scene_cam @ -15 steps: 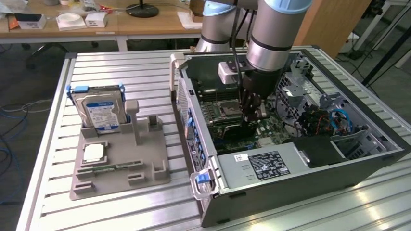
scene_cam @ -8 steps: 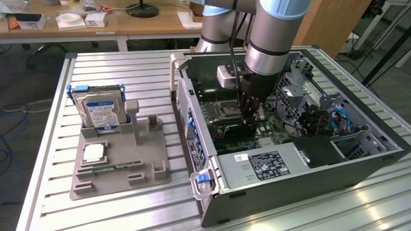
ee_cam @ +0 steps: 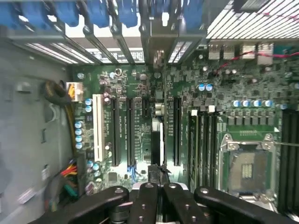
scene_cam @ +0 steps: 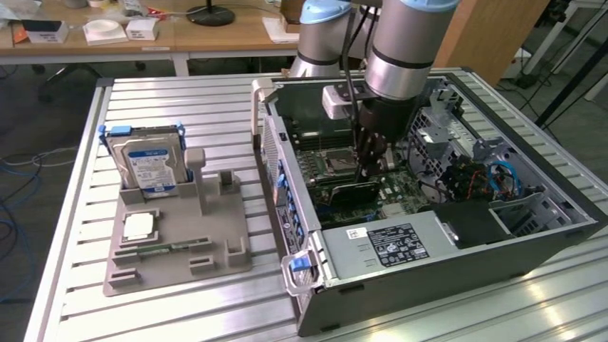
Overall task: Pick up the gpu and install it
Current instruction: 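Press down on the gpu until it lock into place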
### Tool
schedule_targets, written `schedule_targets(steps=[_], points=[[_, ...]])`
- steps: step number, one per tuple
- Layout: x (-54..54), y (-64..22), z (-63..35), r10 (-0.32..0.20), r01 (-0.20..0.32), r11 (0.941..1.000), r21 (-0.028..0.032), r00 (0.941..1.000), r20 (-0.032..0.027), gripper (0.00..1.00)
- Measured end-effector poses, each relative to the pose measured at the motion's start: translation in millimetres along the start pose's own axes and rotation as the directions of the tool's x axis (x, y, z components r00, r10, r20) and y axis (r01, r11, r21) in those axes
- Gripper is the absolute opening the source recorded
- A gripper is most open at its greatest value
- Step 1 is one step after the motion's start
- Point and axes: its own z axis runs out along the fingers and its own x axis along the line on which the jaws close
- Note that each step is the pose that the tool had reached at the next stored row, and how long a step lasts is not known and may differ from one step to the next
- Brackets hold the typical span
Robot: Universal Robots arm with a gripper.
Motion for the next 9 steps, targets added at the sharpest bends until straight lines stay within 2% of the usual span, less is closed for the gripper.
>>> schedule_targets(steps=[2, 3, 9], points=[[0.2, 0.1, -9.0, 0.0, 0.0, 1.0, 0.0, 1.0, 0.0, 0.11], [0.4, 0.3, -10.2, 0.0, 0.0, 1.0, -0.0002, 1.0, 0.0016, 0.11], [0.3, 0.4, -10.2, 0.0, 0.0, 1.0, -0.0011, 1.0, 0.0018, 0.11]])
